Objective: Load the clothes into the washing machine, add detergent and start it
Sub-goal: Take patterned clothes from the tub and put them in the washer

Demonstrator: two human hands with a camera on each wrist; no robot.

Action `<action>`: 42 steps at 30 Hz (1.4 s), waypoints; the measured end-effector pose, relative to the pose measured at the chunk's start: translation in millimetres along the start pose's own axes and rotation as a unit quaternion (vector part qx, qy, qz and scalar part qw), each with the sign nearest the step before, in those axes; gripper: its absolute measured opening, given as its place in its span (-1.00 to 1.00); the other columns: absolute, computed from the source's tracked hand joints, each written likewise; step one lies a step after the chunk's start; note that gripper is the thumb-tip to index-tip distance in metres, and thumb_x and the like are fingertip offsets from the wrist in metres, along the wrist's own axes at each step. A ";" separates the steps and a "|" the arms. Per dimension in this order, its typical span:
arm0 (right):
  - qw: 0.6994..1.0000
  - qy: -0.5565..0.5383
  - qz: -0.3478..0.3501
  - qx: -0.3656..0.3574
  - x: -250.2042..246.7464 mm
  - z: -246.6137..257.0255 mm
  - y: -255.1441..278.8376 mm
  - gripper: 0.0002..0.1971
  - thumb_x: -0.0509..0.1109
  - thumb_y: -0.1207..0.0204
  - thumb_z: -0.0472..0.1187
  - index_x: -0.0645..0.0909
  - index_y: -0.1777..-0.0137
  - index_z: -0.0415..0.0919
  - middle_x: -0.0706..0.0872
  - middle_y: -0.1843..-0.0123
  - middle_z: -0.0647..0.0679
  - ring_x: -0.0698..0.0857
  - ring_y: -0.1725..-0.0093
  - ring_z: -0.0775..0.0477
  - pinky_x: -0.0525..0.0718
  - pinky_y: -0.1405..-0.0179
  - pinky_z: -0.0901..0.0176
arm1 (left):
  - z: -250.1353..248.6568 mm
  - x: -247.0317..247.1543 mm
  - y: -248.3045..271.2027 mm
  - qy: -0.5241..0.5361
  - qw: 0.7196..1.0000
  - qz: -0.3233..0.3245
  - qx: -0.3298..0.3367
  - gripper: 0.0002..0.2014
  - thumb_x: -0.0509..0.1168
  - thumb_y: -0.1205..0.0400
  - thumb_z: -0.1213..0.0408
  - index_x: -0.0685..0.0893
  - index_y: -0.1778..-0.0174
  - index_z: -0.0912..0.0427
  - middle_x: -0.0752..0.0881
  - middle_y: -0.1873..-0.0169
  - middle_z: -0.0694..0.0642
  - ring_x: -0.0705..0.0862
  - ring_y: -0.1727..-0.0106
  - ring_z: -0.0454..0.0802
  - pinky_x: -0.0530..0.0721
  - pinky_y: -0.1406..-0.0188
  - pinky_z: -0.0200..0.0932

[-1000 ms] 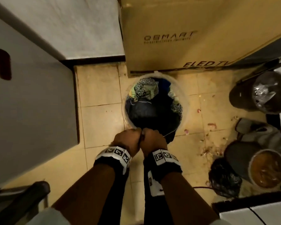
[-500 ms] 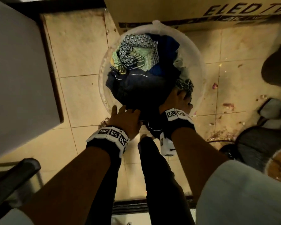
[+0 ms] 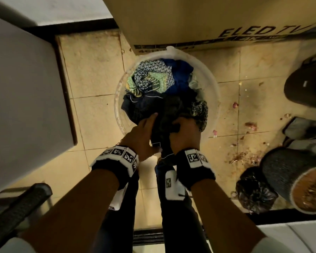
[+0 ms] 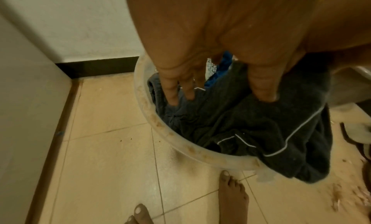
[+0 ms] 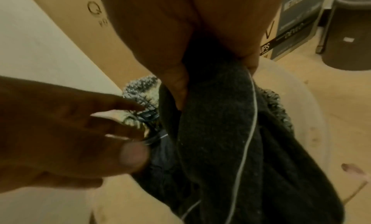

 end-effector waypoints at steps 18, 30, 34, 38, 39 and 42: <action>0.971 0.178 0.120 -0.106 6.0 -4.5 50.8 0.06 0.47 -0.30 -0.32 -0.11 -0.67 0.16 -0.13 -0.72 -0.14 -0.08 -0.68 -0.37 0.18 -0.58 -0.39 | -16.4 -18.8 156.7 -0.056 0.977 -0.011 0.205 -0.84 0.27 -0.40 0.23 0.64 0.14 0.13 0.69 0.23 0.04 0.67 0.18 0.06 0.28 0.31 -0.51; 0.869 0.369 0.239 -0.227 78.0 51.6 45.4 -0.50 0.43 -0.50 -0.05 0.45 -0.43 -0.05 0.36 -0.58 -0.19 0.23 -0.62 -0.35 0.17 -0.48 -0.60 | -3.1 -1.7 243.5 -0.233 0.867 -0.080 0.434 -0.95 0.28 -0.54 0.22 0.64 0.16 -0.01 0.73 0.25 -0.02 0.73 0.18 0.01 0.73 -0.04 -0.02; 0.979 0.149 0.102 -0.093 29.0 52.3 45.8 -0.65 0.38 -0.49 -0.01 0.51 -0.19 -0.16 0.68 -0.18 -0.26 0.65 -0.20 -0.38 0.58 -0.11 -0.13 | 52.3 -43.8 201.2 -0.116 0.949 -0.215 0.199 -0.78 0.10 -0.43 0.26 0.60 0.10 0.13 0.66 0.17 0.16 0.61 0.16 0.19 0.63 0.38 -0.02; 0.999 0.022 0.001 -0.032 0.0 58.0 59.0 -0.66 0.33 -0.52 -0.08 0.49 -0.26 -0.15 0.69 -0.18 -0.26 0.65 -0.16 -0.36 0.51 0.02 -0.01 | 78.3 -62.2 161.6 0.042 0.964 -0.262 0.001 -0.73 0.19 -0.44 0.23 0.53 -0.01 0.25 0.62 0.08 0.25 0.63 0.12 0.32 0.52 0.26 -0.04; 0.999 -0.002 -0.018 -0.032 -3.1 63.0 63.3 -0.67 0.33 -0.52 -0.12 0.50 -0.26 -0.16 0.70 -0.19 -0.25 0.65 -0.17 -0.34 0.48 0.03 0.04 | 77.7 -61.6 153.2 0.094 0.961 -0.258 -0.025 -0.68 0.29 -0.44 0.27 0.51 -0.11 0.22 0.63 0.01 0.23 0.65 0.03 0.30 0.55 0.17 -0.05; 0.992 -0.120 -0.019 -0.032 10.3 77.7 80.2 -0.63 0.45 -0.36 -0.12 0.57 -0.17 -0.15 0.75 -0.09 -0.17 0.70 -0.10 -0.27 0.59 -0.01 0.07 | 60.6 -57.8 137.3 0.244 0.949 -0.200 0.006 -0.07 0.63 -0.25 0.24 0.30 -0.51 -0.01 0.44 -0.36 0.13 0.55 -0.31 0.01 0.57 -0.25 -0.17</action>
Point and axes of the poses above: each hand's wrist, its own y-axis away from the middle knuckle, its own x-axis out of the palm, z = x × y, the point moved 3 cm from there along -y, towards the middle knuckle
